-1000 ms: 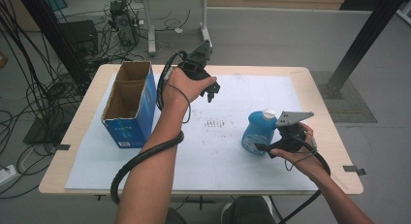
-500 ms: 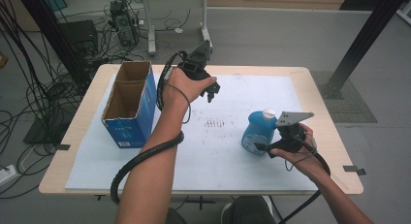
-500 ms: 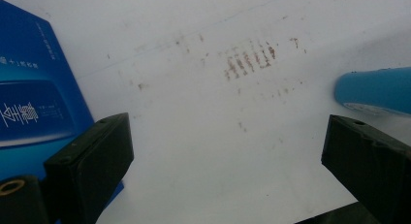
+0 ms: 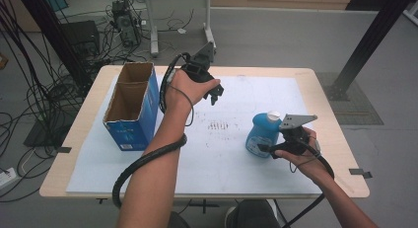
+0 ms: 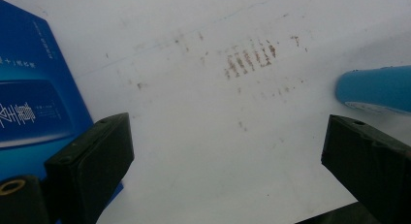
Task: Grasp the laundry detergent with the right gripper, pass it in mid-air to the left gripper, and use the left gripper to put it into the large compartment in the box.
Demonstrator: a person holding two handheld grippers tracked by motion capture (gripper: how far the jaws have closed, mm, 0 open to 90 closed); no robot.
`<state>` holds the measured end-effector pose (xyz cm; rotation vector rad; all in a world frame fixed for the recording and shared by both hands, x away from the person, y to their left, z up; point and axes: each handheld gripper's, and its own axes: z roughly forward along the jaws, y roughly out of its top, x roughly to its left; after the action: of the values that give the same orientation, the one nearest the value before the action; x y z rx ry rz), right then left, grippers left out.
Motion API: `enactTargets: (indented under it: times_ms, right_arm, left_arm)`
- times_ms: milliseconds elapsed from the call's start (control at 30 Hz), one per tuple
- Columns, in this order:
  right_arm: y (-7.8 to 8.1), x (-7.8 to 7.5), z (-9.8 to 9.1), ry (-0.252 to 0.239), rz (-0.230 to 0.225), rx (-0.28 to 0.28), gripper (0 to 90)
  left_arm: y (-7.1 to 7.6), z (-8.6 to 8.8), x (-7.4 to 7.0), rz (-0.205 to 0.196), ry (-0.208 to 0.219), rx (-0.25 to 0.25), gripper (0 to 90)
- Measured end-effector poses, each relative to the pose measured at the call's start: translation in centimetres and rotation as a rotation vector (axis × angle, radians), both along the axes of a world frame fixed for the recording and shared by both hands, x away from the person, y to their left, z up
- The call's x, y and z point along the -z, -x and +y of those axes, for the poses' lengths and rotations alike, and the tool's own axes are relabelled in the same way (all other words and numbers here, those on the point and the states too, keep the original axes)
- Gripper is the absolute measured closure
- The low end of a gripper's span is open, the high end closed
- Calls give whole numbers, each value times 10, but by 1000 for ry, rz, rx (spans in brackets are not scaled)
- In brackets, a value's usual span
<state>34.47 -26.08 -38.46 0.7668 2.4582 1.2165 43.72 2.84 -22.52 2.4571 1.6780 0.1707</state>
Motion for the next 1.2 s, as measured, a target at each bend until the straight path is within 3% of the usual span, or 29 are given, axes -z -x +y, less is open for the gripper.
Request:
enactTargets:
  times_ms: [400, 733, 1200]
  right_arm:
    - [-3, 0, 1, -1, -10, -4, 274]
    - [-3, 0, 3, 7, -24, -18, 396]
    - [-3, 1, 2, -2, -27, -21, 411]
  left_arm:
    - [0, -1, -1, 5, -3, 2, 51]
    - [0, -1, 0, 1, 0, 2, 51]
    - [-1, -6, -3, -2, 1, 12, 51]
